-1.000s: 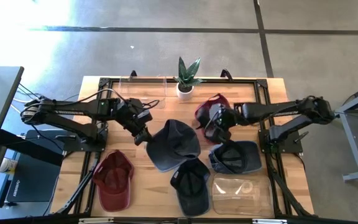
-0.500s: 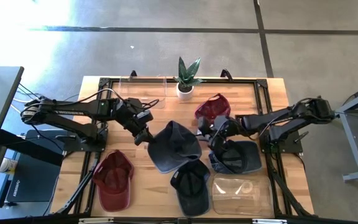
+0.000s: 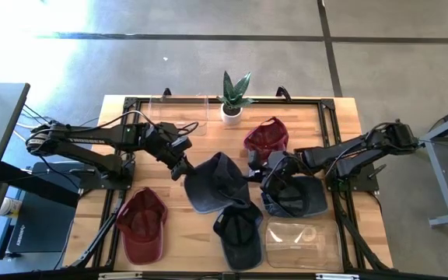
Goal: Pick & Place hat
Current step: Put the left blue cap into the top transparent bin
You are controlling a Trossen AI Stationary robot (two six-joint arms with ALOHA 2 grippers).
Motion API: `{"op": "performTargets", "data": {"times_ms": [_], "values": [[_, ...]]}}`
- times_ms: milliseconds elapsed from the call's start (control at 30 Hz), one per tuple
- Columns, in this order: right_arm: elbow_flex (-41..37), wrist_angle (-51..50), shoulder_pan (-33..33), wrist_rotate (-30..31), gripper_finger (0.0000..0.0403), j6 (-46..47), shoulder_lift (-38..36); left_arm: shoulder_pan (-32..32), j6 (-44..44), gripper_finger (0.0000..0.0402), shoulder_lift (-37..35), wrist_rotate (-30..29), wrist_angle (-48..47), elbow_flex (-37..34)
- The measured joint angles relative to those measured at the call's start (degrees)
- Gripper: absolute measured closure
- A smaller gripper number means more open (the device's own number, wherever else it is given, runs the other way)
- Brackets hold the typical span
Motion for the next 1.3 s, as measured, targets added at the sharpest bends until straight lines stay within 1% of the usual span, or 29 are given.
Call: {"op": "performTargets", "data": {"times_ms": [67,133,233,400,467,567,733,833,867,933,1033,1133,1200,1300], "values": [[0.0,-0.3,0.1,0.3,0.0396,0.2,0.0,0.0,0.3,0.039,0.0,0.0,-0.7,0.0],[0.0,-0.9,0.1,0.4,0.0387,0.2,0.0,0.0,0.7,0.0397,0.0,-0.1,-1.1,-0.3],[0.0,-1.3,0.1,0.4,0.0378,0.4,0.0,0.0,1.6,0.0398,0.0,-1.6,-1.2,-1.3],[0.0,-1.5,0.1,-0.7,0.0376,1.5,0.0,0.0,1.7,0.04,0.0,-2.0,-0.9,-1.8],[0.0,-1.7,0.1,-0.3,0.0365,2.1,0.0,0.0,1.4,0.04,0.0,-2.0,-0.9,-1.8],[-0.1,-2.0,0.1,-0.5,0.0327,2.1,0.0,0.0,0.2,0.04,0.0,-2.3,-0.9,-1.8],[-0.1,-1.9,0.1,-1.4,0.0225,1.3,0.0,0.0,-1.2,0.0401,0.0,-1.2,-0.7,-1.8],[-0.1,-1.7,0.1,-3.1,0.0169,-4.3,0.0,0.0,-1.4,0.0401,0.0,-0.1,0.3,-1.8],[-0.1,-1.3,0.1,-3.3,0.0157,-6.7,0.2,0.0,-1.4,0.0401,0.0,0.3,0.9,-1.9],[-0.1,1.0,0.1,-2.4,0.0148,-9.9,1.4,0.0,-1.4,0.0401,0.0,0.8,1.9,-1.9],[-0.1,3.9,0.1,-1.0,0.0157,-12.0,4.0,0.0,-1.7,0.0401,0.0,1.1,3.0,-1.9],[-0.1,6.4,0.2,2.2,0.0194,-15.0,6.4,0.0,-2.2,0.0401,0.0,1.5,3.1,-1.9],[-0.2,7.6,0.7,4.3,0.0239,-15.0,6.8,0.0,-2.4,0.0401,0.0,2.0,3.0,-1.9],[-0.2,7.2,1.6,7.5,0.0334,-13.1,6.0,0.0,-2.4,0.0401,0.0,1.5,2.8,-1.9]]}}
